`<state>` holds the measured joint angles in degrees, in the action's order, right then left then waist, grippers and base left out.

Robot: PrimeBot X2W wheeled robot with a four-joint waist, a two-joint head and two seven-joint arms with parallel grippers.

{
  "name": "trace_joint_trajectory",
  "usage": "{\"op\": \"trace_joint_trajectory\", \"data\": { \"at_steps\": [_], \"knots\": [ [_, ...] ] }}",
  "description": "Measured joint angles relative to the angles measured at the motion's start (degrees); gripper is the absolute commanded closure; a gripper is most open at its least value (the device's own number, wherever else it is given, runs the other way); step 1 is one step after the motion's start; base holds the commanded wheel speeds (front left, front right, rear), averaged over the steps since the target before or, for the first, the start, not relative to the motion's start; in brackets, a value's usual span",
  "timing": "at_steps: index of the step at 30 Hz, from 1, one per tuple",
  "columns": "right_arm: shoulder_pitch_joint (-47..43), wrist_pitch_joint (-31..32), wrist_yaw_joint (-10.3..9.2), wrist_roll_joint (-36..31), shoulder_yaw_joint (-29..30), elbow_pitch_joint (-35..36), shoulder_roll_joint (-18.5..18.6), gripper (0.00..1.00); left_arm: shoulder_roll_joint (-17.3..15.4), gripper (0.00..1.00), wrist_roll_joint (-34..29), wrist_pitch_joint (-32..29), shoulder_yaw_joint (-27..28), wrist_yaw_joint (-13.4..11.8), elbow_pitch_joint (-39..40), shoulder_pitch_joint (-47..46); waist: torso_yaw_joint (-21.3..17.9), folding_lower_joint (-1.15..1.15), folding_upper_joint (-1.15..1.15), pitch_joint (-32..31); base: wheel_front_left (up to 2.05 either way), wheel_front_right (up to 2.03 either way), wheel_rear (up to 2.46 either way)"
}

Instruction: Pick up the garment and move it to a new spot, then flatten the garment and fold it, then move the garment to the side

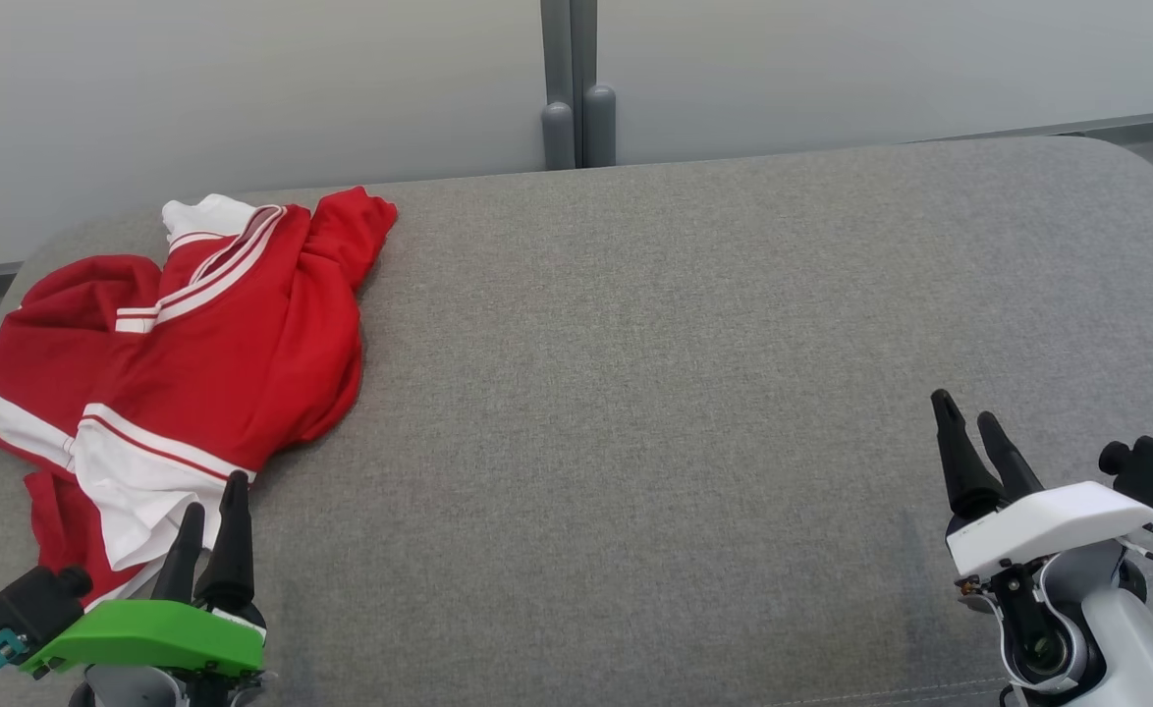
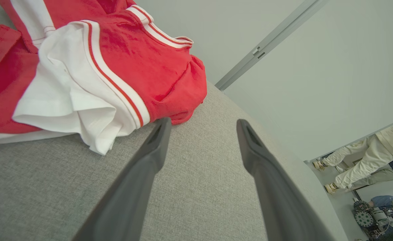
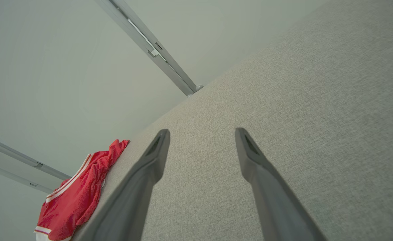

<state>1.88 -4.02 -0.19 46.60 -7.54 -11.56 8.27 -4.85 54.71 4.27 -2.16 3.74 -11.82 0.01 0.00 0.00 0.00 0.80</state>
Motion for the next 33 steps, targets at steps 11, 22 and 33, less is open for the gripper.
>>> {"op": "trace_joint_trajectory", "data": {
  "at_steps": [11, 22, 33],
  "knots": [
    [0.0, -2.0, -1.62, -10.3, -2.7, -1.0, 1.7, 0.0, 0.0, 0.0, -9.4, 2.0, -0.6, -0.3, 1.3, 0.7, 0.0, 0.0, 0.0, 0.0, 0.0, 0.0, 0.0],
    [0.0, -4.5, -3.14, -19.5, -4.5, -1.7, 2.6, 0.0, 0.0, 0.0, -18.4, 4.4, -0.8, -0.3, 2.3, 1.3, -0.2, 0.0, 0.0, 0.0, 0.0, 0.0, 0.0],
    [0.0, -6.8, -4.53, -27.8, -5.7, -1.7, 3.3, 0.0, -0.1, 0.0, -27.8, 6.7, -1.0, -0.2, 3.2, 1.8, -0.6, 0.0, 0.0, 0.3, 0.0, 0.0, 0.0]
  ]
}}
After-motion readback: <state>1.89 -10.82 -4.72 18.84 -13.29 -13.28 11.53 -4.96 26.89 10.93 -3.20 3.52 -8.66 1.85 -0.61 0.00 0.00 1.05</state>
